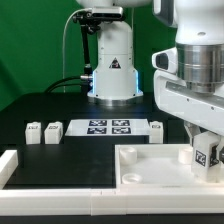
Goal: Assemble one leg
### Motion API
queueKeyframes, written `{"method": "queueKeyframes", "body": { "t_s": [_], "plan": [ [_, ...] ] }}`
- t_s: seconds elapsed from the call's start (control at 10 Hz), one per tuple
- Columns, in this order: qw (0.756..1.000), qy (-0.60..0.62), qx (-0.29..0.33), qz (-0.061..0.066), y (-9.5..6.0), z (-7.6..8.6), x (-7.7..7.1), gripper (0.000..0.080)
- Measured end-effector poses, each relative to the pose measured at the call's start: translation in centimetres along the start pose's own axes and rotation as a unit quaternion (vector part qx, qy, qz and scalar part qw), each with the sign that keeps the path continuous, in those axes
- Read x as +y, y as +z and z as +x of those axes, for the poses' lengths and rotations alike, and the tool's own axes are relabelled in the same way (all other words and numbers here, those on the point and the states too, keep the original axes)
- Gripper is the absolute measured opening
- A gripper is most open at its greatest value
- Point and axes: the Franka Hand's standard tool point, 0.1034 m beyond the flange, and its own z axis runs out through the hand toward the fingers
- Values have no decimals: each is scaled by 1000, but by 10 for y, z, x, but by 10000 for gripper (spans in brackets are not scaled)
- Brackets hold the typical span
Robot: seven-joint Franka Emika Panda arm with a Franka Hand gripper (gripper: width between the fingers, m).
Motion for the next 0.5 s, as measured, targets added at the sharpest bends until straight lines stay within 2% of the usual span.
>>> {"method": "queueKeyframes", "body": {
  "t_s": [0.1, 0.2, 0.3, 0.4, 0.5],
  "plan": [
    [999, 45, -3, 1, 0, -1, 0, 293],
    [1000, 28, -3, 1, 0, -1, 0, 402],
    [1000, 10, -3, 1, 0, -2, -1, 402],
    [1000, -15, -3, 1, 0, -4, -1, 537],
    [998, -57, -3, 1, 0, -5, -2, 626]
  ]
}}
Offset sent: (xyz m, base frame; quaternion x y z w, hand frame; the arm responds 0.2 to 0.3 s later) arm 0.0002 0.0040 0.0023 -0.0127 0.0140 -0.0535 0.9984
